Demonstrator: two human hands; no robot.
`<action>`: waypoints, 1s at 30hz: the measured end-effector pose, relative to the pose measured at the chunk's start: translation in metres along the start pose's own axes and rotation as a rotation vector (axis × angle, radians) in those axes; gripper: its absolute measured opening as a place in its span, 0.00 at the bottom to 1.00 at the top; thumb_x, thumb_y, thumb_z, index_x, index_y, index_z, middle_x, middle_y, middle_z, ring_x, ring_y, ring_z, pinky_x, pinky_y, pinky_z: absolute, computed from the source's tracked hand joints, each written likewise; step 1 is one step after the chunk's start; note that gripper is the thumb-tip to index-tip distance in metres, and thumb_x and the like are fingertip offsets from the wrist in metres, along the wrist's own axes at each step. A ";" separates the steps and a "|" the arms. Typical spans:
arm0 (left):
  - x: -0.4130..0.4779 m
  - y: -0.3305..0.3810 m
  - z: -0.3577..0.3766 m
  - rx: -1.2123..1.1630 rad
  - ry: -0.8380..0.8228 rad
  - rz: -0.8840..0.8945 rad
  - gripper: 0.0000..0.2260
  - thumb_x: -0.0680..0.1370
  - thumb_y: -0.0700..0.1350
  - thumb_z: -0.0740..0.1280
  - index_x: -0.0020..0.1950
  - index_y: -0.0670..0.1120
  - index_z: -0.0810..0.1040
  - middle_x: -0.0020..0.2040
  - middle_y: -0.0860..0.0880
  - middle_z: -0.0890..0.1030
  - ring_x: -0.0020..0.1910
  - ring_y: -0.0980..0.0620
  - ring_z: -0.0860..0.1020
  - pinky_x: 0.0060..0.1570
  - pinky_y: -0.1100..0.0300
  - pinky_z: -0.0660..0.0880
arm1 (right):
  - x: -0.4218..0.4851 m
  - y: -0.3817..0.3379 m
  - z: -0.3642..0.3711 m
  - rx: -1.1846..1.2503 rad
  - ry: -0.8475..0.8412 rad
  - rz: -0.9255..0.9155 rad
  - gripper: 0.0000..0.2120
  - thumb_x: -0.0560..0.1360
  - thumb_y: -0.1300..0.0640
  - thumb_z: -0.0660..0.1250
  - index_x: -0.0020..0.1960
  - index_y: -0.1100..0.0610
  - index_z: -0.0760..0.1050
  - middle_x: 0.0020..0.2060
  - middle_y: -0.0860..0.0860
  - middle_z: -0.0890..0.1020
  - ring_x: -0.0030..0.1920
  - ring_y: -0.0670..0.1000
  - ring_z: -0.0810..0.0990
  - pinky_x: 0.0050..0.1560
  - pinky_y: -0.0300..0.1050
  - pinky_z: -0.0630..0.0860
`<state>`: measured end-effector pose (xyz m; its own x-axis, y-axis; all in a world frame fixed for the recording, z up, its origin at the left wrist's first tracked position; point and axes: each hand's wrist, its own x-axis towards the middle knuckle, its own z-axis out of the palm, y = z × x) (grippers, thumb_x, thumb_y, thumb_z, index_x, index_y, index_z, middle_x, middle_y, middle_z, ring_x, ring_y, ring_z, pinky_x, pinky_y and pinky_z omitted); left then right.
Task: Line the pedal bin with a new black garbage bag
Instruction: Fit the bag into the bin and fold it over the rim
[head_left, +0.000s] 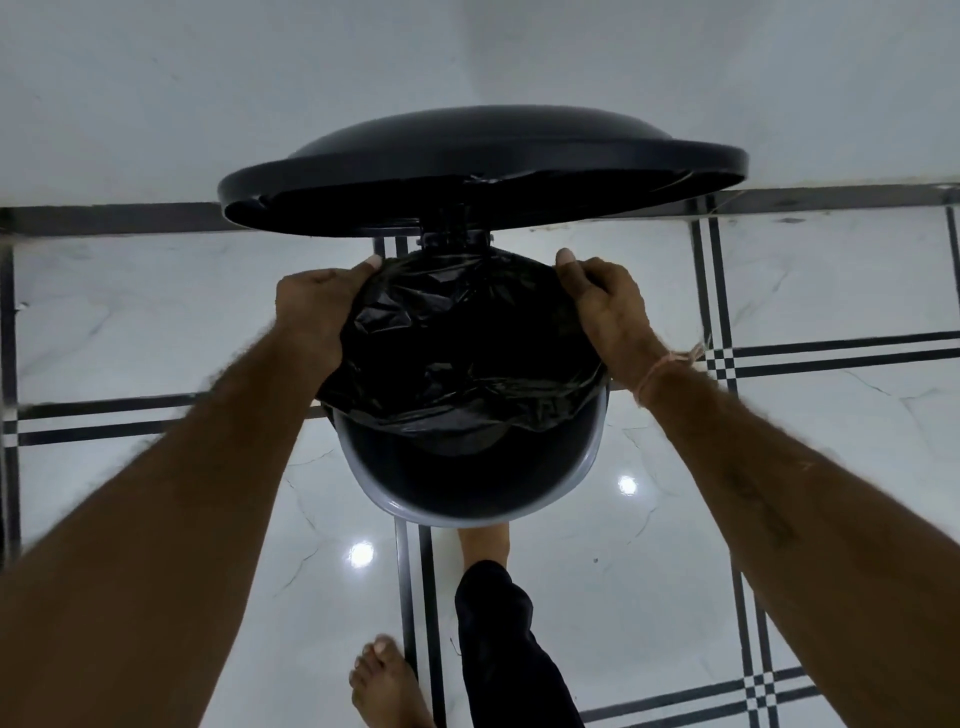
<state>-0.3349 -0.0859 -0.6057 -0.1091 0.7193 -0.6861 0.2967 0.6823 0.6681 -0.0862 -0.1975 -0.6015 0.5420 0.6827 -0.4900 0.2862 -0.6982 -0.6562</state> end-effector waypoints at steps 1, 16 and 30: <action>0.002 0.000 -0.002 -0.004 -0.003 -0.079 0.13 0.70 0.55 0.80 0.40 0.48 0.83 0.40 0.50 0.84 0.35 0.55 0.84 0.44 0.61 0.80 | 0.000 0.002 -0.002 0.042 -0.017 0.010 0.33 0.77 0.30 0.60 0.44 0.61 0.79 0.39 0.50 0.81 0.44 0.53 0.82 0.57 0.59 0.82; -0.029 -0.047 -0.056 -0.220 -0.232 -0.224 0.17 0.70 0.60 0.73 0.50 0.49 0.82 0.47 0.48 0.86 0.41 0.49 0.85 0.35 0.53 0.82 | -0.048 0.034 -0.030 0.354 -0.060 0.207 0.32 0.83 0.41 0.63 0.48 0.73 0.79 0.40 0.63 0.80 0.43 0.57 0.81 0.52 0.52 0.81; -0.083 -0.101 -0.058 -0.481 -0.161 -0.475 0.08 0.81 0.46 0.70 0.43 0.49 0.77 0.36 0.52 0.82 0.39 0.54 0.76 0.30 0.63 0.76 | -0.105 0.064 -0.009 0.691 0.254 0.418 0.08 0.81 0.61 0.71 0.55 0.65 0.79 0.41 0.57 0.82 0.44 0.56 0.80 0.40 0.44 0.80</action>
<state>-0.4114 -0.2073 -0.5997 0.0301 0.3257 -0.9450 -0.2060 0.9271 0.3130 -0.1179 -0.3154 -0.5871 0.6806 0.2708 -0.6807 -0.4798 -0.5374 -0.6935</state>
